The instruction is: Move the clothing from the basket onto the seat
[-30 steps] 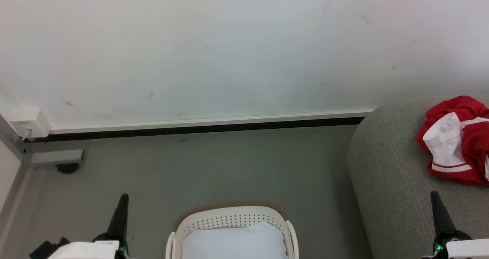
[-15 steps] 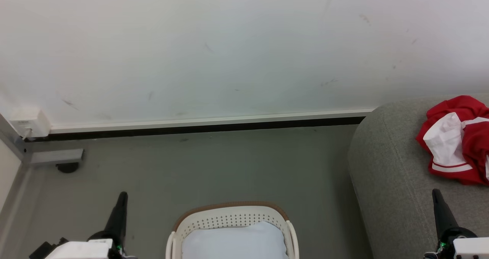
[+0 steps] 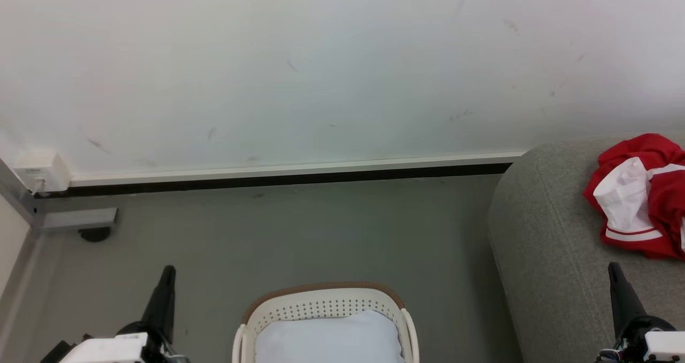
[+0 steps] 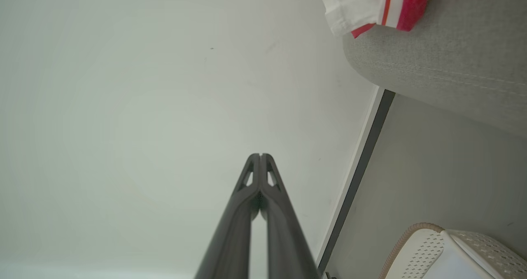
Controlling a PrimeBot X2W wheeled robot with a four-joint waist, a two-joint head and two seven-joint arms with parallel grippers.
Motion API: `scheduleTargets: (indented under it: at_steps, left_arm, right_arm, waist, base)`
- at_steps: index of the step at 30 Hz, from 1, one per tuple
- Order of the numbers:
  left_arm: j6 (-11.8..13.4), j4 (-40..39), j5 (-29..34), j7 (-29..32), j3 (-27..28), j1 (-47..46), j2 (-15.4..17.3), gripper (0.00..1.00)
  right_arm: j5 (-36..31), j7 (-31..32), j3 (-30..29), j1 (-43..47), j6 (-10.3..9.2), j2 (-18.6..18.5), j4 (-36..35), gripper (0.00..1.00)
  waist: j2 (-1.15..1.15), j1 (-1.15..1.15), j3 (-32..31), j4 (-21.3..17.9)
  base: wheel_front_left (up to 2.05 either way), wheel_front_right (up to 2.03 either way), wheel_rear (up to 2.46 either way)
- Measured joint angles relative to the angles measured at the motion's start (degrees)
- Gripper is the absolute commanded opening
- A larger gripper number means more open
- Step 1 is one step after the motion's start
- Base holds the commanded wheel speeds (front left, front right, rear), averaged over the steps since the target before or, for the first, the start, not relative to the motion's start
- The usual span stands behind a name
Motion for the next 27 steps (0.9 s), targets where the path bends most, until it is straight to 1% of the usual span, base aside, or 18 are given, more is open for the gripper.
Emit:
scheduleTargets:
  at_steps: [4,27]
  left_arm:
    - [0.0,-0.07,-1.01,0.23,0.13,-0.05,0.01,0.0]
    - [0.0,-0.08,-1.01,0.24,0.14,-0.08,0.01,0.0]
  right_arm:
    - [1.18,0.25,-0.21,-0.07,0.0,0.03,0.01,0.0]
    - [1.16,0.32,-0.4,-0.09,0.0,0.15,0.03,0.0]
  waist:
    - [0.0,0.0,0.02,0.01]
    - [0.0,0.0,0.02,0.01]
  base:
    - [0.0,0.0,0.0]
    - [0.0,0.0,0.0]
